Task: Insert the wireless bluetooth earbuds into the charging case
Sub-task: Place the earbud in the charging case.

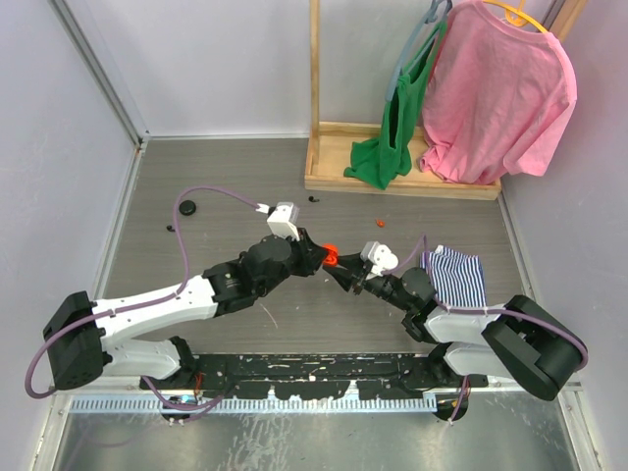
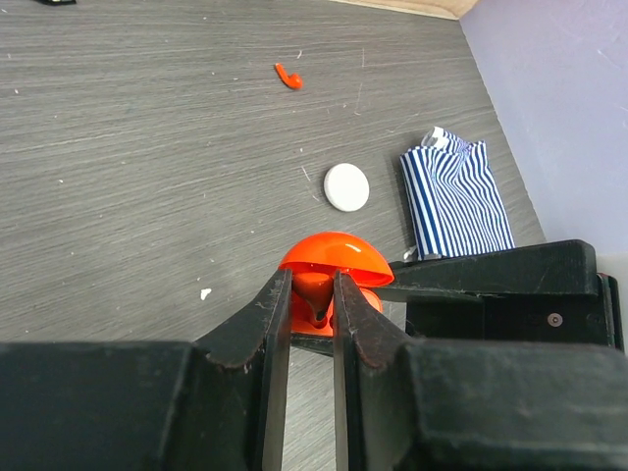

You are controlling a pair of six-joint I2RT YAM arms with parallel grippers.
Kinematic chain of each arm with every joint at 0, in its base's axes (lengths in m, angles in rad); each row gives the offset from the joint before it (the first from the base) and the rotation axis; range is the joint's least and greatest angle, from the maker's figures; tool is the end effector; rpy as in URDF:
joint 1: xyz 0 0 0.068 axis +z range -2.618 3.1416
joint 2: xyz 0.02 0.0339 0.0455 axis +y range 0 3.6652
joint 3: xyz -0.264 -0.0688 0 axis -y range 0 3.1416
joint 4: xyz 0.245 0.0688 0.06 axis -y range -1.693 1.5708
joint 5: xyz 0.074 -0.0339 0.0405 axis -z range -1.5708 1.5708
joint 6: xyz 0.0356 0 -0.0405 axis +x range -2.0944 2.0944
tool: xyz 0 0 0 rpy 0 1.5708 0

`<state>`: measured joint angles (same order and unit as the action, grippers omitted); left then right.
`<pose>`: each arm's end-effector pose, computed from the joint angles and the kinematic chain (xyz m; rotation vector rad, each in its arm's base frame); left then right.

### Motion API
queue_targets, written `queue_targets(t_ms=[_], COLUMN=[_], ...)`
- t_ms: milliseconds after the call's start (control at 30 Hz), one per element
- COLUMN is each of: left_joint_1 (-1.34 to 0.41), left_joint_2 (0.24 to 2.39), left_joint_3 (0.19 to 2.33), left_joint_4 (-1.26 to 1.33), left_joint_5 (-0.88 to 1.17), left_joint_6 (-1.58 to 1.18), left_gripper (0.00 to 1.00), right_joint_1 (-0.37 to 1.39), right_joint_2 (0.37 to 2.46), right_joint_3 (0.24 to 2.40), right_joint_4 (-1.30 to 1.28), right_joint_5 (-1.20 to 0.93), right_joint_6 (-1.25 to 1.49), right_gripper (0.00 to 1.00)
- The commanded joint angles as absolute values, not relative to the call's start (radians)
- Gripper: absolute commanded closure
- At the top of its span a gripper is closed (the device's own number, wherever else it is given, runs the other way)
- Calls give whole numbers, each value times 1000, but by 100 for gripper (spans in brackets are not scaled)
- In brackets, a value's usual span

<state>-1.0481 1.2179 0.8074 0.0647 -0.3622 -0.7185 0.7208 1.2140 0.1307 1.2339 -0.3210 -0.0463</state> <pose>0.1499 -0.2348 0.2821 0.0732 1.9847 -0.8408 0.1444 0.1418 0.1887 -0.7955 1.2419 0.7793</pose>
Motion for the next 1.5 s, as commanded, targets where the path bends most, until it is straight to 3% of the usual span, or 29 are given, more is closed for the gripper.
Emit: queue_targets(t_ms=[0, 633, 833, 1000, 1467], left_joint_1=[-1053, -1054, -1053, -1050, -1011], left_joint_2=[1222, 1183, 1131, 1072, 763], left_joint_3=[804, 804, 804, 799, 564], left_joint_4=[121, 91, 51, -26, 30], left_joint_5=[-381, -395, -383, -403, -488], left_joint_6=[-723, -692, -597, -538, -474], left_gripper=[80, 62, 39, 1, 2], right_joint_1=[726, 727, 726, 725, 724], right_joint_2=[1183, 1181, 1184, 1173, 1055], right_joint_3=[128, 127, 134, 138, 204], right_joint_4=[1321, 1323, 1314, 1303, 1134], right_joint_5=[-295, -288, -286, -288, -301], right_joint_6=[-47, -45, -37, -28, -4], right_gripper=[99, 99, 99, 99, 99])
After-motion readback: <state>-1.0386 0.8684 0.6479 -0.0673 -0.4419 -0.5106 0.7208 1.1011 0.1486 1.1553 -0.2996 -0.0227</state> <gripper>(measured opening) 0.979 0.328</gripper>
